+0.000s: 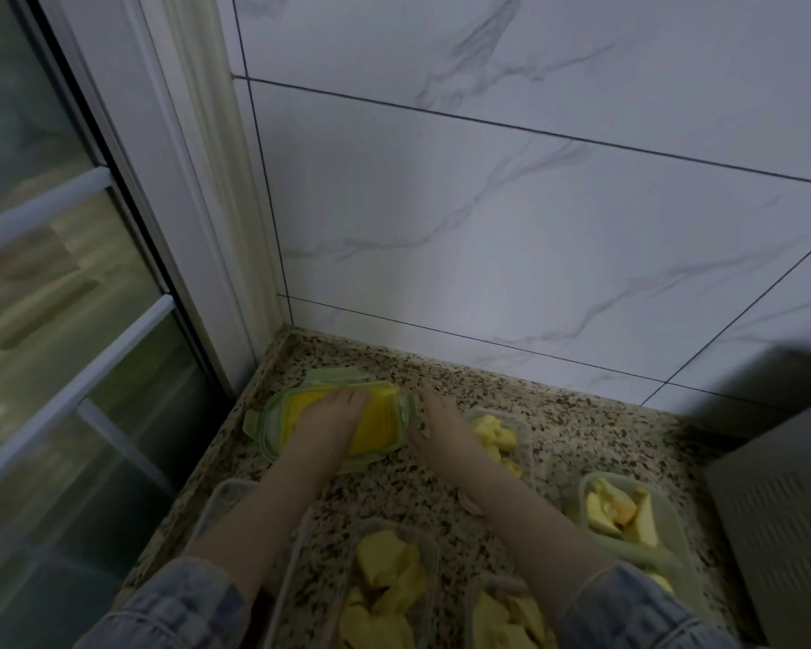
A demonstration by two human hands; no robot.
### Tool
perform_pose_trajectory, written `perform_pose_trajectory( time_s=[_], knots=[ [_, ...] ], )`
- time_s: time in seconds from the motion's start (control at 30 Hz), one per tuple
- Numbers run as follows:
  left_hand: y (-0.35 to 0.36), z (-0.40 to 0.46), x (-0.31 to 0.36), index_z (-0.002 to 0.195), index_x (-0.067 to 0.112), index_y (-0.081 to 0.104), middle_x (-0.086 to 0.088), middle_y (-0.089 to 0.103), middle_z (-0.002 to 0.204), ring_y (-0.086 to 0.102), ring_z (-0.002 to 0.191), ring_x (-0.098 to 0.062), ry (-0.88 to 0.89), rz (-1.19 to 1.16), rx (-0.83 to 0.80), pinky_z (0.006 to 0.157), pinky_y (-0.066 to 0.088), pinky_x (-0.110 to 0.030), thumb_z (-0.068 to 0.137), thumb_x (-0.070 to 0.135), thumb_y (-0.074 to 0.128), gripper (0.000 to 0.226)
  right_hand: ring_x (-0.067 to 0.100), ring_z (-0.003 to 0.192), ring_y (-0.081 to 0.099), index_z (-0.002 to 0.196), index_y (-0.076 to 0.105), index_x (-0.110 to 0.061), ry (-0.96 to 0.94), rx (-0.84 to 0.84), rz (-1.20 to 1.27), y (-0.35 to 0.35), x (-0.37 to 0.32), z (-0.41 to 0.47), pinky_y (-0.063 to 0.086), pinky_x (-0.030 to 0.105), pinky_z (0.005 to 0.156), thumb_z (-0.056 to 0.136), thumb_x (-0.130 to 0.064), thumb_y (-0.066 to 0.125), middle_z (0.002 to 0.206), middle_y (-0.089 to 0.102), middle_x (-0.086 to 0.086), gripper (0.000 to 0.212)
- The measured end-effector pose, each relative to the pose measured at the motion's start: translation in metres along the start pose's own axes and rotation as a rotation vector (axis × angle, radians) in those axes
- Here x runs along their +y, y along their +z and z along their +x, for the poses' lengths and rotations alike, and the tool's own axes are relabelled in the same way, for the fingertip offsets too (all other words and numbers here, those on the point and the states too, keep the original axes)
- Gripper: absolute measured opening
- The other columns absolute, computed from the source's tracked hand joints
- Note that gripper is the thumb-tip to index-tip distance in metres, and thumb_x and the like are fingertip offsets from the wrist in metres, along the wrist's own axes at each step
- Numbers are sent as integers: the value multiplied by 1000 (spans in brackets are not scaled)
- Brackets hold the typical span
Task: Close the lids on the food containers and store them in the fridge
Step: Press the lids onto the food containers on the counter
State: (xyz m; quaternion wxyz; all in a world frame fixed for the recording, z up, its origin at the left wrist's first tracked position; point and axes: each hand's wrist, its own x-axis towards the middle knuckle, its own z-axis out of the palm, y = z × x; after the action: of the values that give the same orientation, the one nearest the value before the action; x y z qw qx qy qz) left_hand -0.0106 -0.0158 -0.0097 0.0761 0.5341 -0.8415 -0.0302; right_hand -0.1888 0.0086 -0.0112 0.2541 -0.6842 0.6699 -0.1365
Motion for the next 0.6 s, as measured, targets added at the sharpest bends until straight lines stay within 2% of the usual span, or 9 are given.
perform_pose_trajectory(
  time_s=[0.07, 0.17, 0.2, 0.27, 0.33, 0.37, 0.43, 0.5, 0.6],
  knots=[
    [-14, 6, 12, 124, 6, 57, -17, 67, 114, 66, 95, -34, -24, -143, 197, 72, 55, -38, 87, 2, 57, 38, 25, 137, 34, 149, 23, -16, 84, 48, 132, -6, 0, 0, 34, 40, 111, 96, -34, 48, 152, 34, 7, 61],
    [-29, 17, 34, 116, 8, 59, -10, 67, 101, 62, 80, -25, -59, -457, 370, 63, 47, -33, 99, 17, 44, 25, 25, 135, 39, 148, 28, -15, 204, 110, 330, -19, 2, -4, 38, 42, 109, 97, -38, 48, 150, 37, 7, 60],
    [-32, 20, 44, 113, 8, 59, -8, 66, 99, 59, 78, -21, -71, -579, 392, 64, 46, -32, 99, 20, 43, 24, 26, 130, 45, 146, 31, -14, 216, 125, 382, -24, 4, -8, 42, 41, 105, 97, -40, 46, 147, 42, 8, 57],
    [-34, 26, 63, 110, 8, 59, -5, 63, 96, 55, 82, -15, -102, -775, 408, 69, 46, -25, 99, 20, 46, 21, 23, 105, 57, 139, 43, -13, 210, 161, 422, -34, 12, -18, 47, 37, 89, 99, -40, 43, 130, 56, 11, 48],
    [-29, 30, 81, 109, 7, 59, -3, 60, 97, 54, 85, -14, -172, -925, 379, 70, 43, -16, 98, 18, 49, 19, 23, 85, 59, 128, 53, -10, 237, 220, 423, -43, 23, -28, 50, 40, 79, 100, -37, 43, 109, 62, 14, 40],
    [-25, 32, 89, 108, 7, 59, -4, 60, 98, 54, 86, -15, -223, -989, 357, 71, 44, -16, 97, 18, 51, 18, 28, 85, 60, 124, 56, -8, 266, 248, 433, -47, 29, -33, 52, 44, 79, 99, -35, 45, 105, 63, 16, 38],
    [-15, 36, 100, 108, 5, 60, -9, 61, 101, 55, 87, -18, -312, -1069, 291, 77, 49, -28, 95, 17, 55, 18, 35, 89, 62, 121, 60, -7, 321, 299, 454, -53, 41, -40, 52, 51, 79, 98, -30, 49, 104, 65, 19, 35],
    [-2, 38, 112, 112, 5, 60, -11, 62, 106, 55, 90, -21, -369, -1050, 168, 82, 48, -32, 93, 18, 59, 23, 32, 86, 62, 118, 63, -5, 376, 348, 418, -56, 55, -47, 54, 47, 79, 99, -25, 48, 104, 67, 19, 31],
    [18, 37, 126, 116, 4, 61, -15, 64, 115, 59, 103, -29, -381, -973, 39, 89, 48, -35, 92, 16, 61, 28, 16, 64, 53, 114, 64, -1, 456, 330, 258, -55, 76, -52, 46, 30, 57, 101, -20, 43, 95, 67, 17, 32]
  ],
)
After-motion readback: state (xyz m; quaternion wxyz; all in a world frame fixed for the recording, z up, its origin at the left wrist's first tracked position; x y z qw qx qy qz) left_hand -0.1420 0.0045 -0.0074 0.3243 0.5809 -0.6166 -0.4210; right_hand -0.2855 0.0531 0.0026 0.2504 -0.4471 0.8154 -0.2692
